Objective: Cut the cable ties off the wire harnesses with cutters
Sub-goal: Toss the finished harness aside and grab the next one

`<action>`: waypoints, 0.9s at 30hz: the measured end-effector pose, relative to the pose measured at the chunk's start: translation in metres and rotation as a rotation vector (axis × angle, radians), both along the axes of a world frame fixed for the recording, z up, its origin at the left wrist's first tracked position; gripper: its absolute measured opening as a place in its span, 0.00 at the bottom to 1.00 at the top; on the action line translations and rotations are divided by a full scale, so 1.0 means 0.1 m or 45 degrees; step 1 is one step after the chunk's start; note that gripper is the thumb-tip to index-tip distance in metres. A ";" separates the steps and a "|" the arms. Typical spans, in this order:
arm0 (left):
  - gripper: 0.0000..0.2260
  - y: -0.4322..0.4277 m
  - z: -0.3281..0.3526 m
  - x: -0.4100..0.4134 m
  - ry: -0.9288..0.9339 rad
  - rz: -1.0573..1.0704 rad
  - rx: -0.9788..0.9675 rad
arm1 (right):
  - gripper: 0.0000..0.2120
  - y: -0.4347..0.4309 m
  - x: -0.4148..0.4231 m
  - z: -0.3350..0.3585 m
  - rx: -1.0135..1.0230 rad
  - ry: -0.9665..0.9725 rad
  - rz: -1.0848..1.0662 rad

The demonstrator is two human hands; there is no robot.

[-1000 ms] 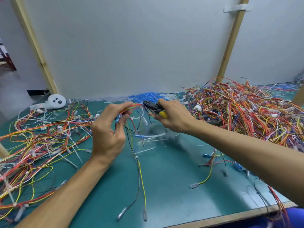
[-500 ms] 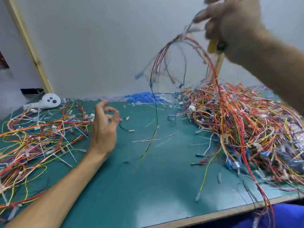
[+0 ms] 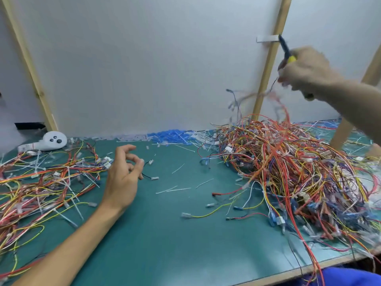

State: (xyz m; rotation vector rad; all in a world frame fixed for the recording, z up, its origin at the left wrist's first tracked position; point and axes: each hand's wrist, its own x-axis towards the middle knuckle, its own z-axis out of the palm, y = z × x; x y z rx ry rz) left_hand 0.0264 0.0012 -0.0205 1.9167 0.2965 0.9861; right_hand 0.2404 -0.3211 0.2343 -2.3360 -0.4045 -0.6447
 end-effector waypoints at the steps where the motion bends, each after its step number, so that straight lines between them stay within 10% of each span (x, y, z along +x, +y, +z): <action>1: 0.17 0.00 0.00 0.00 0.004 0.000 0.007 | 0.09 -0.03 0.01 -0.16 -0.128 0.047 0.013; 13: 0.14 0.07 0.04 0.01 0.004 0.336 0.077 | 0.05 0.42 -0.10 -0.79 -0.460 -0.045 0.372; 20: 0.15 0.10 0.04 0.00 0.139 0.406 0.208 | 0.04 0.86 -0.45 -1.50 -1.418 0.242 0.649; 27: 0.14 0.03 0.03 0.02 0.123 0.381 0.322 | 0.06 1.57 -0.89 -2.19 -0.620 0.222 0.724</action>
